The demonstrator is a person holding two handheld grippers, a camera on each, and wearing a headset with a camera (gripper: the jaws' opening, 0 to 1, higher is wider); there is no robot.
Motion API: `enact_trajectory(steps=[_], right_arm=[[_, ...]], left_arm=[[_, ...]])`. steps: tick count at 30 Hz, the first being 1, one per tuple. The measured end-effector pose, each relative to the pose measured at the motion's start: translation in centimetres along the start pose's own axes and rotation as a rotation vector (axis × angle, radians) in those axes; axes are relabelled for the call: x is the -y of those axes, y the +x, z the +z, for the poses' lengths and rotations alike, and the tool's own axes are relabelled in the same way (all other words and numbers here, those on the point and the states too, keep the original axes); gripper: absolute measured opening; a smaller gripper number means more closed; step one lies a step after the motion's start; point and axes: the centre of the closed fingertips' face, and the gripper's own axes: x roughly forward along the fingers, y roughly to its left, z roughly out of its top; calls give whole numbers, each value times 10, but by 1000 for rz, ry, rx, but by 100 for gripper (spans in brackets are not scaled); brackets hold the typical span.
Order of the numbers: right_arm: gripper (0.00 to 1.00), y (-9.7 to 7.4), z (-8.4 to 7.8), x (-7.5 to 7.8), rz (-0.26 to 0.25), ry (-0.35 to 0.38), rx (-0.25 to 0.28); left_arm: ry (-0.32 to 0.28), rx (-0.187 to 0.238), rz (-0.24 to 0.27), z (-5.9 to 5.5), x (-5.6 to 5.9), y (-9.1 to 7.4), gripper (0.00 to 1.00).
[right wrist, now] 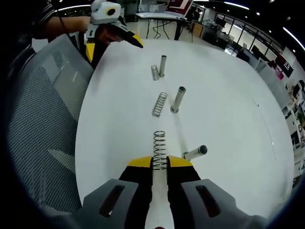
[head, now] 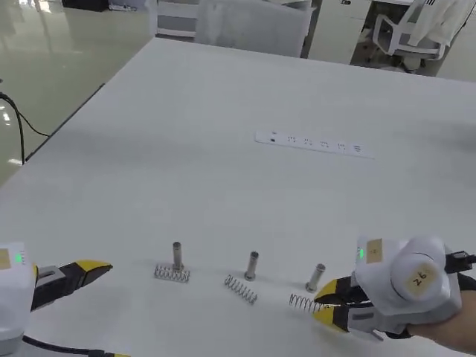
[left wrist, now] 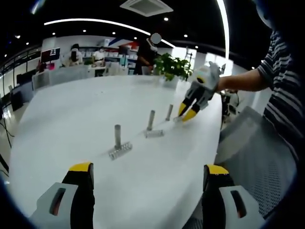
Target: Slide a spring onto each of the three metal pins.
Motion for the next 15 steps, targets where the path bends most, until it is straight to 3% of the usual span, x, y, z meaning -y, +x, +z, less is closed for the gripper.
enact_trajectory(steps=[7, 15], right_arm=[[8, -5, 8, -11, 16, -31, 11], [8, -4, 17, -21, 27, -40, 27]], left_arm=[[18, -30, -71, -3, 14, 10, 86], [26, -20, -107, 3, 21, 18, 80]])
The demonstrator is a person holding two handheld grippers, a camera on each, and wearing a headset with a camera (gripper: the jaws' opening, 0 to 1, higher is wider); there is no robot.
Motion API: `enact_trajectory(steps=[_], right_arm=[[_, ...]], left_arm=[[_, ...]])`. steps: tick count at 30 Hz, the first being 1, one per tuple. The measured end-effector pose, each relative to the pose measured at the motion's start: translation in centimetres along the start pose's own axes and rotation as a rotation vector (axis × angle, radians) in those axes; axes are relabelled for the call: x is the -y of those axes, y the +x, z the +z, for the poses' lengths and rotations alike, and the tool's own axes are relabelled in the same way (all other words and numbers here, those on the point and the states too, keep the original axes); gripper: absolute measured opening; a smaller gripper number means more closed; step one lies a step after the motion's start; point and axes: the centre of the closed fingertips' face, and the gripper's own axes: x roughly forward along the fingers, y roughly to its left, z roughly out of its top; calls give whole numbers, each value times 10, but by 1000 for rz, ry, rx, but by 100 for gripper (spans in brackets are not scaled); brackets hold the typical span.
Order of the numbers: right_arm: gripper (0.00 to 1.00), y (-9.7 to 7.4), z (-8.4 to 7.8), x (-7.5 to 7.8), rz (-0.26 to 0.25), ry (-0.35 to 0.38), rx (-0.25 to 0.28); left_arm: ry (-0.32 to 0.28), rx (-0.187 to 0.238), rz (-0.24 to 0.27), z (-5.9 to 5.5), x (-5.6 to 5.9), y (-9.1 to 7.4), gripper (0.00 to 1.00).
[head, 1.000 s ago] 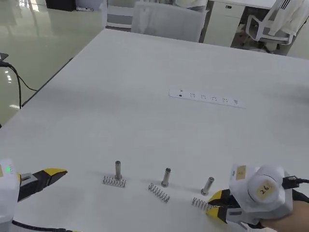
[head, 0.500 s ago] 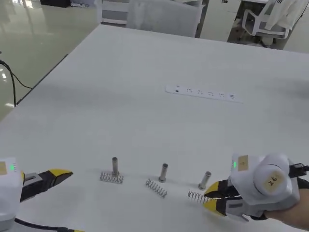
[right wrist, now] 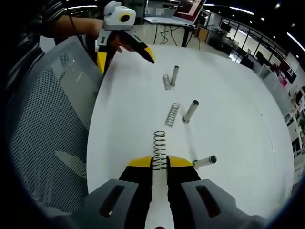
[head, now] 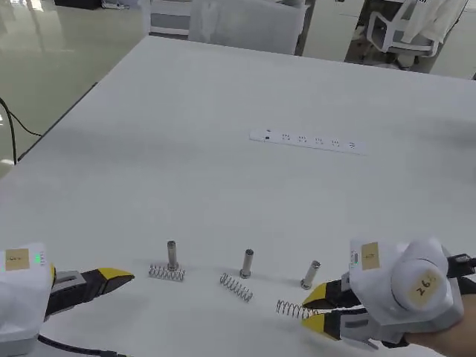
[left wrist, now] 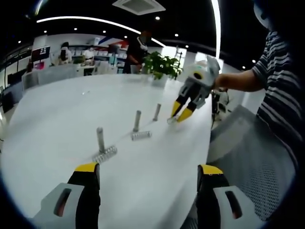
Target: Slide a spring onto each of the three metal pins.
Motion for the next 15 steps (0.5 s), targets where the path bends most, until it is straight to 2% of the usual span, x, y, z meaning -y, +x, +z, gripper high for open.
enact_trajectory(steps=[5, 9, 11, 12, 15], right_arm=[[8, 0, 7, -1, 1, -5, 13], [8, 0, 17, -4, -1, -19, 35], [8, 0, 21, -5, -2, -30, 38], [8, 0, 21, -6, -3, -36, 34], [8, 1, 24, -9, -2, -58, 30]], left_arm=[[4, 11, -15, 8, -2, 7, 77], [5, 38, -53, 20, 5, 15, 69], [10, 29, -79, 21, 10, 20, 65], [23, 10, -95, 19, 13, 25, 64], [61, -4, -113, 21, 19, 35, 63]])
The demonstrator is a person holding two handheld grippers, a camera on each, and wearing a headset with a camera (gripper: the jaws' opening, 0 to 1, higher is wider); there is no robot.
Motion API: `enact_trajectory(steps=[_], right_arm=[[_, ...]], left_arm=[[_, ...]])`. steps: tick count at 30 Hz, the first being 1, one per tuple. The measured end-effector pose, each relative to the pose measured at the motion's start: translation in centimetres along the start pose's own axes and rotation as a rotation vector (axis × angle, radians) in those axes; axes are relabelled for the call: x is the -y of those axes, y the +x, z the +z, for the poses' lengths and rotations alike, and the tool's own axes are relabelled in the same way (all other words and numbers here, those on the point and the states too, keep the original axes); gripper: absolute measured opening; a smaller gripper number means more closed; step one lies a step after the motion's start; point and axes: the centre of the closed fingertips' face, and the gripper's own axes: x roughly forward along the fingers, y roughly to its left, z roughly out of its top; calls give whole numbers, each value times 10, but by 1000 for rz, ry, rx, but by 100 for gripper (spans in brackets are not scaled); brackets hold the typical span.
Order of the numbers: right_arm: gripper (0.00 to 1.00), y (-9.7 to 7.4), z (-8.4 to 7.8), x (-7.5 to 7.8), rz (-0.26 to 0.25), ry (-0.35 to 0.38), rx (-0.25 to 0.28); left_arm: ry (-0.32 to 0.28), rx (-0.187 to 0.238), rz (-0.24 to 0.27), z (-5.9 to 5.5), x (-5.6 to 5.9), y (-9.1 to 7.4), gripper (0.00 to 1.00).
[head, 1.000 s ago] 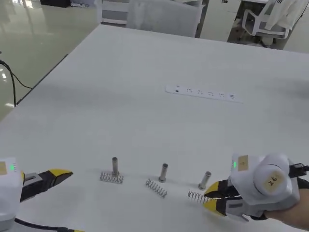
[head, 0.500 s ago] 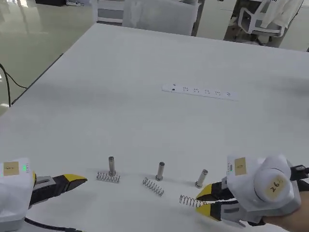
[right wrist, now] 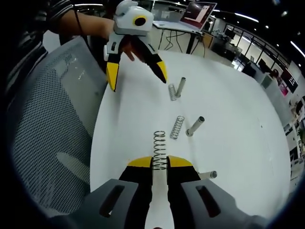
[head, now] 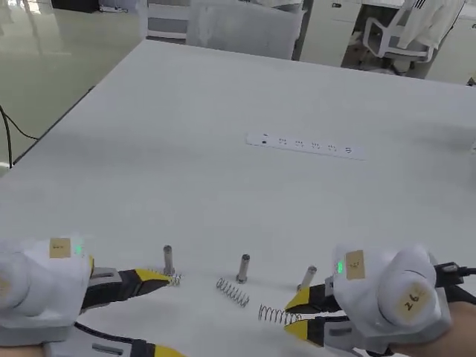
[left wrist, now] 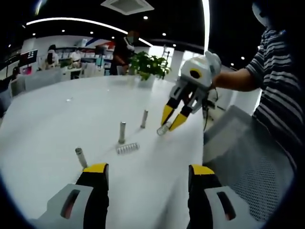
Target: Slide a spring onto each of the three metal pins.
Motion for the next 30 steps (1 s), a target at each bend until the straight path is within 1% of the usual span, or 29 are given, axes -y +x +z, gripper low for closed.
enact_trajectory(steps=[3, 6, 10, 12, 15, 17, 18, 20, 22, 23, 25, 27, 30], right_arm=[[8, 1, 5, -6, 15, -10, 4], [8, 2, 8, -9, 18, -20, 8], [8, 2, 12, -10, 19, -25, 17], [8, 2, 13, -10, 17, -33, 18], [8, 1, 14, -11, 17, -34, 22], [8, 0, 15, -12, 18, -35, 28], [8, 0, 16, -13, 18, -36, 29], [8, -1, 16, -14, 20, -40, 29], [8, -1, 15, -15, 22, -39, 29], [8, -1, 15, -14, 20, -40, 29], [8, -2, 16, -14, 18, -36, 35], [8, -4, 18, -13, 16, -37, 41], [8, -5, 20, -13, 16, -40, 43]], left_arm=[[34, -6, -36, 3, 8, 11, 54], [48, -4, -38, 6, 9, 17, 48], [59, 15, -62, 13, 13, 28, 43], [72, 6, -93, 14, 19, 34, 42], [92, -6, -103, 13, 21, 40, 40], [90, -7, -106, 14, 21, 42, 37], [84, -2, -108, 15, 21, 44, 37], [63, 32, -117, 22, 24, 46, 35], [52, 56, -125, 27, 26, 48, 34], [42, 77, -131, 31, 27, 50, 33], [31, 92, -146, 34, 30, 52, 32], [49, 96, -156, 35, 31, 53, 29], [46, 106, -166, 37, 31, 55, 23]])
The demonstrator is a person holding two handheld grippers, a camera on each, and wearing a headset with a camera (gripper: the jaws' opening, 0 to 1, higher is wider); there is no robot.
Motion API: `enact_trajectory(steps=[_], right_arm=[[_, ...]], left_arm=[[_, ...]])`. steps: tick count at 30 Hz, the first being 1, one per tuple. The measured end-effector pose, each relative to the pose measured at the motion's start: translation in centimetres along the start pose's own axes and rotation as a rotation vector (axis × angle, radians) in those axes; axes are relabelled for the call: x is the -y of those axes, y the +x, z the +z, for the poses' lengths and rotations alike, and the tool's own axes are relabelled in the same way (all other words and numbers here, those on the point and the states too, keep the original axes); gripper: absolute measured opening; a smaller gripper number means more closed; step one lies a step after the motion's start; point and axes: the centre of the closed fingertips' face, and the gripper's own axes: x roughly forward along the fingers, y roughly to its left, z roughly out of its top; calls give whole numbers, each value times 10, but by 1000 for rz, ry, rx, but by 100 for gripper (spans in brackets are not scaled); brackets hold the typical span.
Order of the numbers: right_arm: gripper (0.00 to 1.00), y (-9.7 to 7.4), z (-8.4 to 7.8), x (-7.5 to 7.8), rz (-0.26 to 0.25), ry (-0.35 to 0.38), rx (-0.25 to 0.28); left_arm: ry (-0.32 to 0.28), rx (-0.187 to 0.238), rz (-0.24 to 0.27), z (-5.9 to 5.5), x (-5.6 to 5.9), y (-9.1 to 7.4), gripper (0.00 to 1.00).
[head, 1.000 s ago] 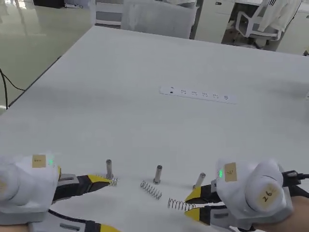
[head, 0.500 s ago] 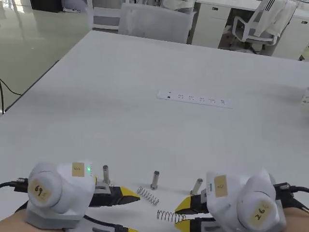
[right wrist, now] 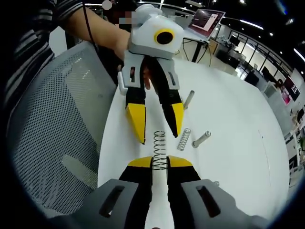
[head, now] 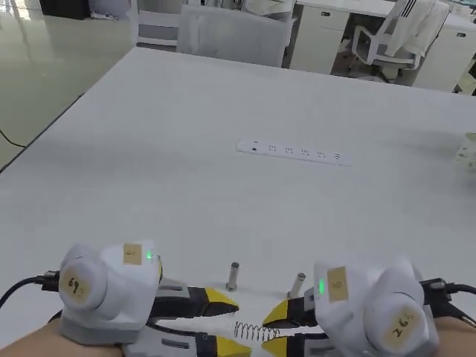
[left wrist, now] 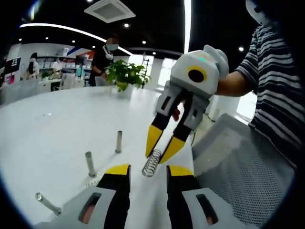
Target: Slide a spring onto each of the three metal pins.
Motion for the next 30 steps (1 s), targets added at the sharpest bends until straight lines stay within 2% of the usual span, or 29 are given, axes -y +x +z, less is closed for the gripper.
enact_trajectory(steps=[4, 7, 13, 30], right_arm=[[8, -2, 5, 2, -4, 0, 13], [8, -3, 8, 2, -7, -5, 19], [8, -5, 9, 3, -12, -6, 21], [8, -8, 7, 7, -17, 19, 33]], left_arm=[[-1, 24, -17, 3, 1, 1, 18], [6, 21, -18, 3, 0, 0, 16], [18, 22, -36, 5, 1, 0, 7], [53, 27, -74, 10, 1, 4, 5]])
